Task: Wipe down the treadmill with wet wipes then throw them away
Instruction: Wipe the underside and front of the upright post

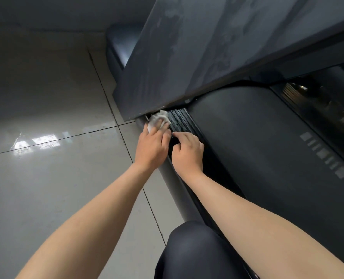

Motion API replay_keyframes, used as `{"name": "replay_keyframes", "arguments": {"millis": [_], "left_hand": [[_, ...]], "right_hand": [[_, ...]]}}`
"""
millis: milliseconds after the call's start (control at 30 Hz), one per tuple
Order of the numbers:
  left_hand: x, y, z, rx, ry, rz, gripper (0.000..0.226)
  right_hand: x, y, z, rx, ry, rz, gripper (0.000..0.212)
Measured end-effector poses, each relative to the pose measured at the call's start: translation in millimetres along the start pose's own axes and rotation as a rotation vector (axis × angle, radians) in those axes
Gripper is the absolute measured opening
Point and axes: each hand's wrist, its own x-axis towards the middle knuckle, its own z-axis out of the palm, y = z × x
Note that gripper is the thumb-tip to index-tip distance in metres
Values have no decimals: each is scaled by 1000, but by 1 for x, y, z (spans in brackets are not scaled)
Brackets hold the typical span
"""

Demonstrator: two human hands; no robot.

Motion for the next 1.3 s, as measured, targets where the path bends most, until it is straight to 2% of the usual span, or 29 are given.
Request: {"name": "replay_keyframes", "arguments": {"millis": [67,167,300,467,600,733,833,967,1067,1167,1300], "left_hand": [[-18,7,0,-53,-11,48,37],[-29,12,-7,-204,-52,-64,38],[-35,19,-35,-306,-56,-89,31],[-48,-8,-72,-404,50,-411,35],[-60,-36,-100,-498,148,-577,40],[-62,-55,-125,-627,254,-715,37],[-59,-65,-140,-682,260,-726,23],[-53,-75,-156,-749,279,-758,27],[-38,-82,-160,-789,263,-811,38],[-16,-84,-154,-819,224,-805,46],[7,-92,-133,-881,150,-822,51]], "right_hand": [[0,-2,-2,16,-4,-1,34],[-1,-4,-4,41,-7,5,29],[-6,-14,-6,51,-40,-9,29],[-3,-56,-8,228,-179,-4,32],[6,-99,-9,351,-304,56,32],[7,-134,-2,349,-419,89,34],[7,-152,4,322,-512,191,40],[14,-172,10,393,-595,356,42],[28,-185,9,432,-554,414,7],[40,-183,17,473,-509,472,33],[49,-165,42,503,-507,605,31]]}}
